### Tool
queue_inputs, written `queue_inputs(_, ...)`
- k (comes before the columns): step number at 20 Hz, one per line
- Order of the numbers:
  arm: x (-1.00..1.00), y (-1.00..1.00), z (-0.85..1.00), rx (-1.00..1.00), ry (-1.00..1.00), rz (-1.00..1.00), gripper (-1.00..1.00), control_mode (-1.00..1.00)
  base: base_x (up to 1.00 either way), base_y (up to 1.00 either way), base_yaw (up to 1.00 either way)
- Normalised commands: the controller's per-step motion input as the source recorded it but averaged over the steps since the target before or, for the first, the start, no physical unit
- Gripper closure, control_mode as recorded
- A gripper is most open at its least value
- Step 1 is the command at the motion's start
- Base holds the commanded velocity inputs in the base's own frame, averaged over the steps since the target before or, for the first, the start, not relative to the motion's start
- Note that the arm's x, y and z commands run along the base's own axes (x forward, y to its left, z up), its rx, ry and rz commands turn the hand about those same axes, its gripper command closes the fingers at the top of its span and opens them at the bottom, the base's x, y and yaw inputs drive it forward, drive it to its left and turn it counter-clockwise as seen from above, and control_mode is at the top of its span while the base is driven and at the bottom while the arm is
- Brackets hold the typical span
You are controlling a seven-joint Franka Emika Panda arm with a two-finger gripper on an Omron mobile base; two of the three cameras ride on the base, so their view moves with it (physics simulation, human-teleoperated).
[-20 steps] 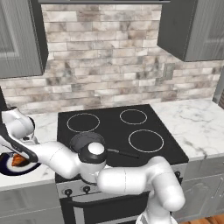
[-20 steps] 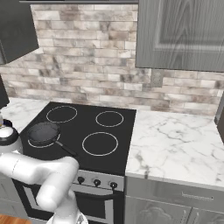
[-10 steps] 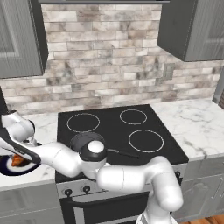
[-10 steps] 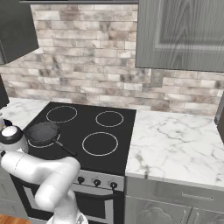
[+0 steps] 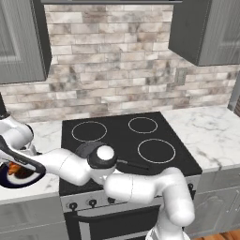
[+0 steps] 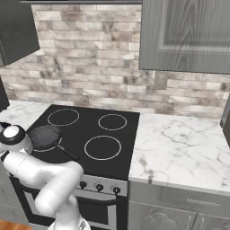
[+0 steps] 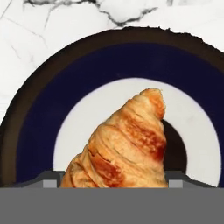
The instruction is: Pick the croissant and place it on the pan. Then turn on the stove to warm the croissant.
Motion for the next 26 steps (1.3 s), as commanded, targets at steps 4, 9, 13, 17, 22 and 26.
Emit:
queue_inputs(4, -0.07, 0.0, 0.24, 0.0, -0.08, 0.0, 1.0, -1.0, 0.0, 0.0, 0.0)
queue_inputs(9, -0.15, -0.05, 0.16, 0.0, -0.05, 0.01, 1.0, -1.0, 0.0, 0.0, 0.0)
queue_inputs(13, -0.49, -0.17, 0.35, 0.0, -0.2, 0.0, 1.0, -1.0, 0.0, 0.0, 0.0)
queue_inputs(17, -0.57, -0.23, 0.21, 0.0, -0.16, 0.0, 1.0, -1.0, 0.0, 0.0, 0.0)
queue_inputs(22, -0.28, -0.23, 0.03, 0.0, -0.04, 0.0, 1.0, -1.0, 0.0, 0.0, 0.0)
queue_inputs(26, -0.14, -0.35, 0.12, 0.0, -0.06, 0.01, 1.0, -1.0, 0.0, 0.0, 0.0)
